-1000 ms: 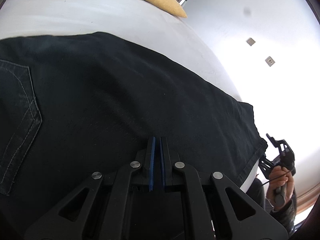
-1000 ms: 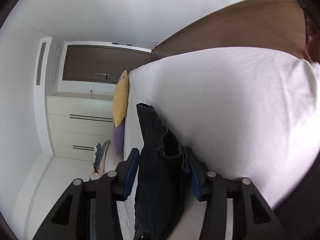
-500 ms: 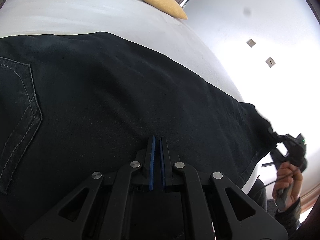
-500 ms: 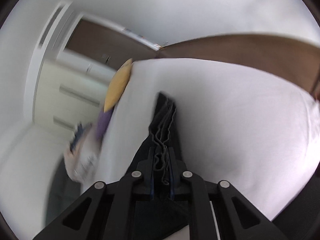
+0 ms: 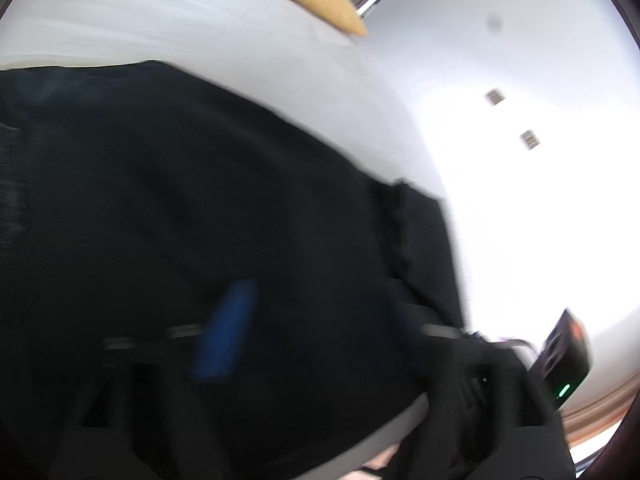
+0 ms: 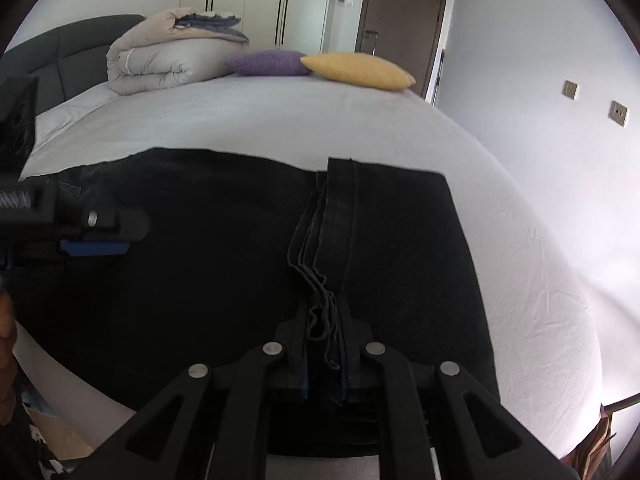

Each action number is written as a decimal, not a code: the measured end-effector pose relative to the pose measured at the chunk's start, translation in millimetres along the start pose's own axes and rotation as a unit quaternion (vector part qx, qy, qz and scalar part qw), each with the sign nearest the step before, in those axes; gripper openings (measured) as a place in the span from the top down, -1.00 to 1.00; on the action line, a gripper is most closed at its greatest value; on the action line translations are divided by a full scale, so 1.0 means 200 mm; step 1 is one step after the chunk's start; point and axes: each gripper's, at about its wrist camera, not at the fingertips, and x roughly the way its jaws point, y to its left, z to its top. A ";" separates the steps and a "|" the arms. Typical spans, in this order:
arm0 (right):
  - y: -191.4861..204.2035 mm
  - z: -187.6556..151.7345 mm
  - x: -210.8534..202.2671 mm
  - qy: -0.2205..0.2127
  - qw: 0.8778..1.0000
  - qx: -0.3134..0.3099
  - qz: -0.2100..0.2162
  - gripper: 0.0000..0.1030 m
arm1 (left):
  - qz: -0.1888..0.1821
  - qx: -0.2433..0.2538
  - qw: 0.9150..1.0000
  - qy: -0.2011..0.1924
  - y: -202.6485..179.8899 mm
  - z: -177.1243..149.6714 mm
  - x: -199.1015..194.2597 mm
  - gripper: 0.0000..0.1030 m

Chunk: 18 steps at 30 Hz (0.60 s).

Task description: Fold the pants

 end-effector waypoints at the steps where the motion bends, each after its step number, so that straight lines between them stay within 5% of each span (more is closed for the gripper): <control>1: 0.00 0.00 -0.02 -0.008 1.000 -0.001 -0.002 0.77 | -0.010 -0.004 1.000 0.001 -0.04 0.01 0.01 -0.77; 6: 0.08 0.01 -0.15 -0.047 0.998 -0.030 -0.017 0.76 | -0.062 -0.022 0.997 0.044 -0.13 0.08 0.13 -0.77; 12: 0.26 0.00 -0.20 -0.057 0.995 -0.075 -0.017 0.76 | -0.076 -0.048 0.992 0.087 -0.10 0.14 0.26 -0.73; 14: 0.31 -0.02 -0.23 -0.060 0.994 -0.087 -0.005 0.76 | -0.078 -0.055 0.992 0.088 -0.06 0.14 0.27 -0.21; 15: 0.33 -0.02 -0.23 -0.060 0.994 -0.093 -0.002 0.76 | -0.074 -0.054 0.991 0.098 -0.05 0.14 0.27 0.31; 18: 0.40 -0.02 -0.25 -0.060 0.992 -0.110 0.011 0.76 | -0.052 -0.039 0.993 0.100 0.01 0.15 0.24 0.66</control>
